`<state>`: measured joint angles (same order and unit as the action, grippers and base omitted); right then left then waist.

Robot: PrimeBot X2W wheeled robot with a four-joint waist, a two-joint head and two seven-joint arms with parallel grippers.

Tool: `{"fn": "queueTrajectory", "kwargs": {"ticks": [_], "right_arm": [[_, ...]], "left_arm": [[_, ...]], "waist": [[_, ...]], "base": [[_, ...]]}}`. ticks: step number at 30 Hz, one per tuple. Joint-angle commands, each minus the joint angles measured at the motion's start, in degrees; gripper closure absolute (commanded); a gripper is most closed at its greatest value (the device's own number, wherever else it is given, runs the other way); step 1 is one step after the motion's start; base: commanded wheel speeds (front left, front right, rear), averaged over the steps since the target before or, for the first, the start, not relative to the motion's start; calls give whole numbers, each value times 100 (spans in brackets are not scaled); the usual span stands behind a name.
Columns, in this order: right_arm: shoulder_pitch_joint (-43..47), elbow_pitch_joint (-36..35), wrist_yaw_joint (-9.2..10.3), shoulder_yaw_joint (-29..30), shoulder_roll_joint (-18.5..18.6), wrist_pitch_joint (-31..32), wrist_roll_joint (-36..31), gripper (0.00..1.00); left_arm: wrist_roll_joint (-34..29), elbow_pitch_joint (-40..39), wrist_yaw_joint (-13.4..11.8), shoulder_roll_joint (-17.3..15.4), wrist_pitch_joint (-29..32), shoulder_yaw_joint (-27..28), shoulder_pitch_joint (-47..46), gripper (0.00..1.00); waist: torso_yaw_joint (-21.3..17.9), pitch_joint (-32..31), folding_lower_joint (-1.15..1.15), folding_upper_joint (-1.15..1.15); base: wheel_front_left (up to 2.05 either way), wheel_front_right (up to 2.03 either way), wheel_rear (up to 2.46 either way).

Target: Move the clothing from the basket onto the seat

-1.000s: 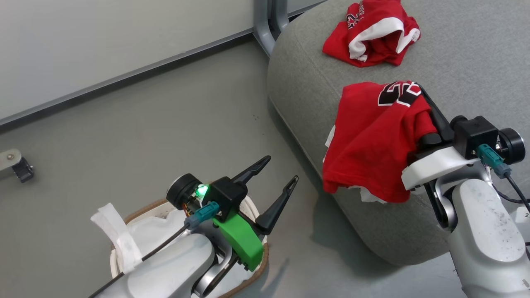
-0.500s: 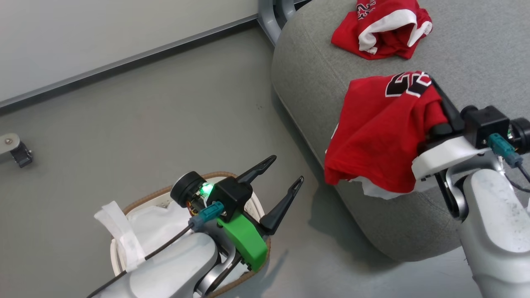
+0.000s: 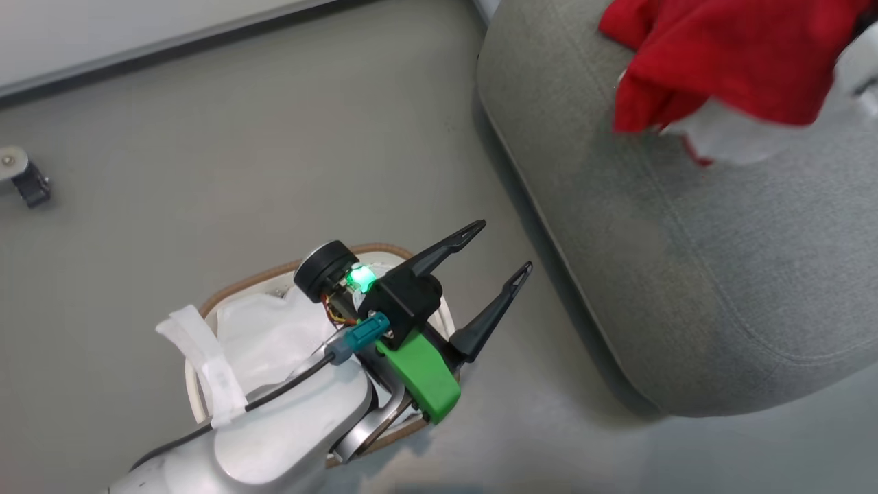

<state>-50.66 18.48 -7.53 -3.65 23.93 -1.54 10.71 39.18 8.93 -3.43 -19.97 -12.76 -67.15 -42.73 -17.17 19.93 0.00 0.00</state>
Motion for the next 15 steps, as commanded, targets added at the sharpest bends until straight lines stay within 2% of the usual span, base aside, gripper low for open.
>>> {"fn": "queueTrajectory", "kwargs": {"ticks": [1, 10, 15], "right_arm": [[-344, 101, 8, 47, 222, 141, 107, 100], [-2063, 794, 8, 464, 1660, 1054, 141, 100], [-2367, 1164, 8, 746, 2164, 1250, 89, 100]], "left_arm": [[-52, -63, -28, -9, 30, -11, -133, 0], [-225, -272, 76, 148, 138, -37, -586, 0], [-345, -320, 110, 238, 131, -80, -803, 0]], "waist": [[213, 302, 0, 0], [905, 1069, 0, 0], [1189, 1491, 0, 0]], "base": [[0, 0, 0], [0, 0, 0], [0, 0, 0]]}}
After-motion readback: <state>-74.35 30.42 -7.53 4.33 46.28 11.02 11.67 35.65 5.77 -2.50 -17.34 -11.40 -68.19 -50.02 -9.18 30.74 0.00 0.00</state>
